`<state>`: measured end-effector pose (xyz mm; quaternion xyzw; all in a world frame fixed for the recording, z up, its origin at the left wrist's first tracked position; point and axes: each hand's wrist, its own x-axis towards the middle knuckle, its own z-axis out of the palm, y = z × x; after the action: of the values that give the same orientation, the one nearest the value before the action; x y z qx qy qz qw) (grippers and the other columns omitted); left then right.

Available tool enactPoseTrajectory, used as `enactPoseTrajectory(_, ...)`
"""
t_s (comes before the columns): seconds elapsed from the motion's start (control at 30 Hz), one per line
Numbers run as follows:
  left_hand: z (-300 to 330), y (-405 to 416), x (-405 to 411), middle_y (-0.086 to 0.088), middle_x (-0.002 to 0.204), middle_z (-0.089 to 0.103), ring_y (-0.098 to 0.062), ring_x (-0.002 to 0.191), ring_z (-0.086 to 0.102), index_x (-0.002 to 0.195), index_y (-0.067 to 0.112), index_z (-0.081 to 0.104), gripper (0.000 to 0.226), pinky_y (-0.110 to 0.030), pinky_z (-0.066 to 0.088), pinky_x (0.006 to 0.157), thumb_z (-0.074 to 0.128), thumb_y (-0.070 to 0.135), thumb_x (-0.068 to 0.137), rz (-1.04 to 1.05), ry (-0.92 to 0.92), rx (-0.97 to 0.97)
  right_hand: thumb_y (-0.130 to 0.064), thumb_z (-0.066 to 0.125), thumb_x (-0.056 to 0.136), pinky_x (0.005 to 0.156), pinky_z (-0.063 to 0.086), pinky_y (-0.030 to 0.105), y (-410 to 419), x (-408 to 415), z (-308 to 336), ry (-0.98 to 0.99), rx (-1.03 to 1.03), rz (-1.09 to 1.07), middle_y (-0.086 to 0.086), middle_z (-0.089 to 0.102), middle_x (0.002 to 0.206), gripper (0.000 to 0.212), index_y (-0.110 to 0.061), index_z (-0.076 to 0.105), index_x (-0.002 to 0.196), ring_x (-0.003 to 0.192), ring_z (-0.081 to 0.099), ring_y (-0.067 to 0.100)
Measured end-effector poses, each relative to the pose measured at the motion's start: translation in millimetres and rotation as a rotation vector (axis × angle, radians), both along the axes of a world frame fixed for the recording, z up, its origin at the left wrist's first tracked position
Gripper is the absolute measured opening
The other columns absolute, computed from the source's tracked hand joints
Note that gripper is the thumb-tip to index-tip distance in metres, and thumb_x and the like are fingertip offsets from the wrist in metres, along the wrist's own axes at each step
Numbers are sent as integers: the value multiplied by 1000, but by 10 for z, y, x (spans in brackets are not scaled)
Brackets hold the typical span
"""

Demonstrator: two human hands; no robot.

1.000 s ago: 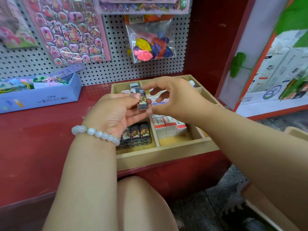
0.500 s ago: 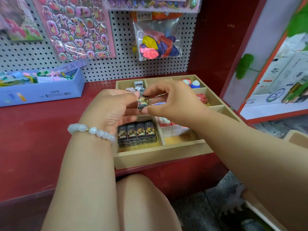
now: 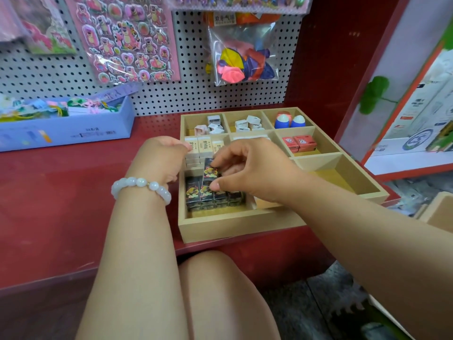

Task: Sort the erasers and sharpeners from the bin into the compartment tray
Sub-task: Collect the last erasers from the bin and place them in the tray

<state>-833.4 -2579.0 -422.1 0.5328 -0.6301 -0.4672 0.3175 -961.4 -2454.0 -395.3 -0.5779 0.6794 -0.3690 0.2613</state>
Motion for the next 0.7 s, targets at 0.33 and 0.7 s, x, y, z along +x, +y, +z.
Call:
enactPoseTrajectory(0.33, 64, 13, 2, 5, 35, 43, -12, 36, 35, 74, 17, 63, 16, -18, 32, 41, 56, 15, 88, 41, 128, 165, -24, 83, 68, 77, 53, 26, -122, 216, -75, 299, -17, 125, -6, 68, 101, 26, -18, 73, 90, 80, 66, 8)
enactPoseTrajectory(0.7, 12, -37, -6, 2, 50, 52, -20, 50, 42, 79, 19, 65, 12, -31, 41, 60, 59, 25, 87, 34, 56, 42, -26, 81, 71, 77, 51, 30, -139, 217, -121, 359, -95, 151, -1, 66, 97, 21, -14, 74, 87, 78, 62, 11)
